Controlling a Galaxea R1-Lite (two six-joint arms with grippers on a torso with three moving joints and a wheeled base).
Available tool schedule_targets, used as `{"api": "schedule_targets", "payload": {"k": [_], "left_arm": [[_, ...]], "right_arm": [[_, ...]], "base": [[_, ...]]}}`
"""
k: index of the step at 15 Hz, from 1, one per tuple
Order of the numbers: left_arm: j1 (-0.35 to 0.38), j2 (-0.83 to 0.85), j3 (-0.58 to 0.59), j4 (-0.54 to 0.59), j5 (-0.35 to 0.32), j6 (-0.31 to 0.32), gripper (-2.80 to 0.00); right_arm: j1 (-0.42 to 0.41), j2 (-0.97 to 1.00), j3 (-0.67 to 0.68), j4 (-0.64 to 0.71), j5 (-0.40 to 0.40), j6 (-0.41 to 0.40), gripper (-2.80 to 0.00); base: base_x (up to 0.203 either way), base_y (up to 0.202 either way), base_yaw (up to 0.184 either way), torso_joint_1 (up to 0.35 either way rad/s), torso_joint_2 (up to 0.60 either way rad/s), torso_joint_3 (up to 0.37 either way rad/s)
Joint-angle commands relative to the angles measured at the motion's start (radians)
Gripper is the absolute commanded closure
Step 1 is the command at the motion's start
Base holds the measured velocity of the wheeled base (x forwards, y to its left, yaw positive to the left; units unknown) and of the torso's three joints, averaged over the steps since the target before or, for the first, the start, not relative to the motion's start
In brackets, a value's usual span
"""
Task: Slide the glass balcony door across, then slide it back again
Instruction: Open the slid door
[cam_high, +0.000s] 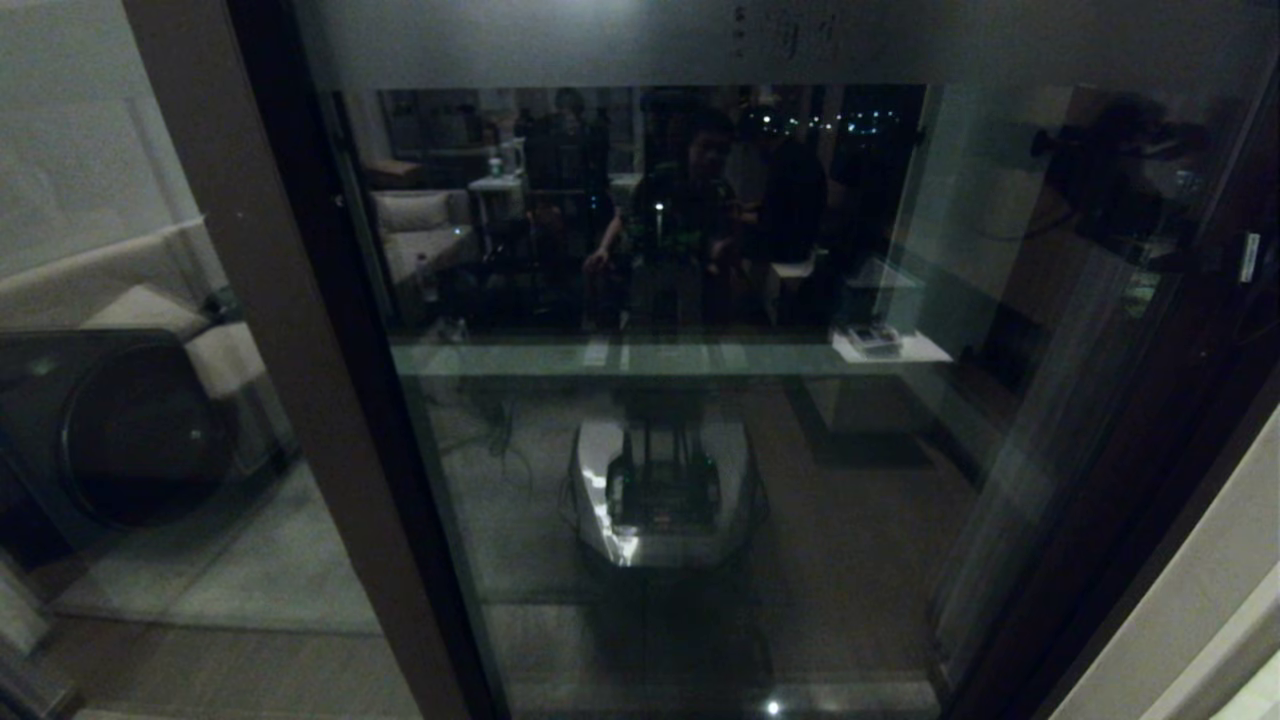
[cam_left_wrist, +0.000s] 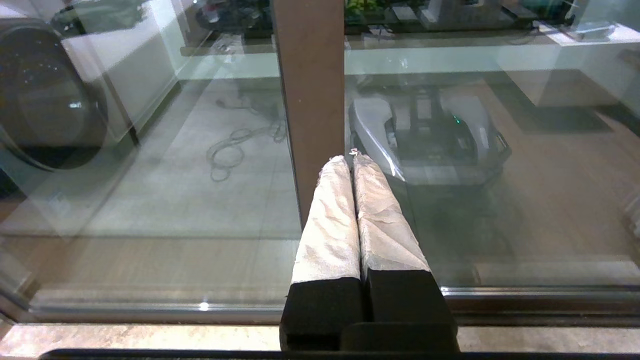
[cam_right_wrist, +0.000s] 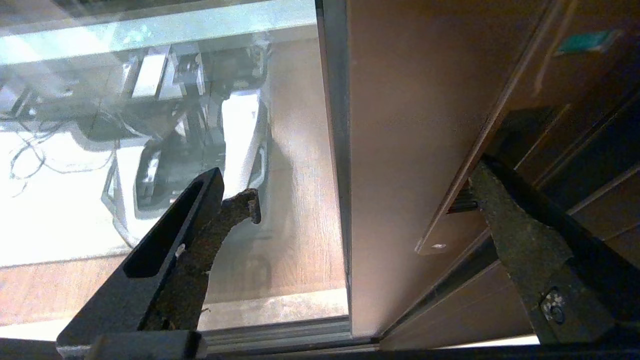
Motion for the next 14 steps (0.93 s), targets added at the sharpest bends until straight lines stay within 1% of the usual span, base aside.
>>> {"api": "schedule_targets", "payload": {"k": [1, 14], "left_arm": [[0.000, 0.000, 0.000, 0.000, 0.000, 0.000, 0.00], [0.000, 0.000, 0.000, 0.000, 0.000, 0.000, 0.00]], "right_arm": [[0.002, 0.001, 0.004, 0.001, 0.004, -0.002, -2.80], [0.018, -0.002, 0.012, 0.001, 0.004, -0.002, -2.80]], "base": [[0.000, 0.000, 0.000, 0.000, 0.00, 0.000], [0.000, 0.000, 0.000, 0.000, 0.00, 0.000]]}}
